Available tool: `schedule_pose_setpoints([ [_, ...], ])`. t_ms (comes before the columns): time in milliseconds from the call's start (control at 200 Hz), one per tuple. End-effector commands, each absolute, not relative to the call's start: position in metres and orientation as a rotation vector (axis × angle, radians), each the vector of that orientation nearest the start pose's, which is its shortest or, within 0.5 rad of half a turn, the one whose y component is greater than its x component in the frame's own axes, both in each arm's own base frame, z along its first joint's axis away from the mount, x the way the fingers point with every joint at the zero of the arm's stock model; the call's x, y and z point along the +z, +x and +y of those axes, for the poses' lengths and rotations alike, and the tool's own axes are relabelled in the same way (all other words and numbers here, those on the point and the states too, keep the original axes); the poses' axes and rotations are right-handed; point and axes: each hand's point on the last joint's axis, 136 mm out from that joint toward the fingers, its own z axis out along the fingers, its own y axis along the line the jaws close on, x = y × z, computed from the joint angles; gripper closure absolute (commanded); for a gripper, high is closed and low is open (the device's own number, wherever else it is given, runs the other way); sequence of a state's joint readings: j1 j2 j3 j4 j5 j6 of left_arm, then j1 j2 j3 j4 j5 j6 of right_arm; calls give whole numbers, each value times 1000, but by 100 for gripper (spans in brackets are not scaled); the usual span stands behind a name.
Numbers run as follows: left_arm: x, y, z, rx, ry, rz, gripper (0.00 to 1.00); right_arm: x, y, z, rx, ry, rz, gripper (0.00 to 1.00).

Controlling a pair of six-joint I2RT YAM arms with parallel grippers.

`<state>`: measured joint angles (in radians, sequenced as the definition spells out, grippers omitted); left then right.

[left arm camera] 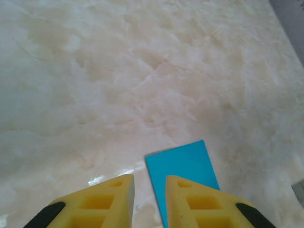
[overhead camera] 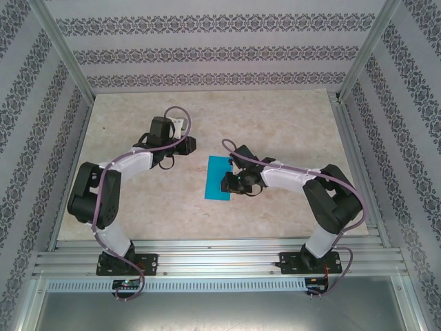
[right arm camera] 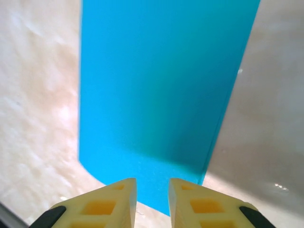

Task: Fold a paper plane with a square sheet of paper (fold left side to right side)
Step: First fold in half a square sheet of paper at the center of the table.

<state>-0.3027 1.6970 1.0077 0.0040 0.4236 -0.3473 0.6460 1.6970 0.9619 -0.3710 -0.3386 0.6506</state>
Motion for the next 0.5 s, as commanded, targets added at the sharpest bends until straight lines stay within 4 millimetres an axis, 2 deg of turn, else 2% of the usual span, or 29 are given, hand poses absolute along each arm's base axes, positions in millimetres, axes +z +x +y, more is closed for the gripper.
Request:
schedule_pose_setpoints([
  [0, 110, 388, -219, -1001, 169, 2308, 75, 84, 300, 285, 940, -125, 2738, 75],
  [110, 99, 369, -228, -1104, 147, 2324, 77, 91, 333, 294, 1004, -92, 2686, 79],
  [305, 88, 355, -241, -1174, 134, 2332, 80, 80, 387, 319, 1031, -41, 2663, 84],
  [495, 81, 350, -251, -1188, 146, 2345, 81, 58, 411, 338, 1041, -37, 2696, 84],
])
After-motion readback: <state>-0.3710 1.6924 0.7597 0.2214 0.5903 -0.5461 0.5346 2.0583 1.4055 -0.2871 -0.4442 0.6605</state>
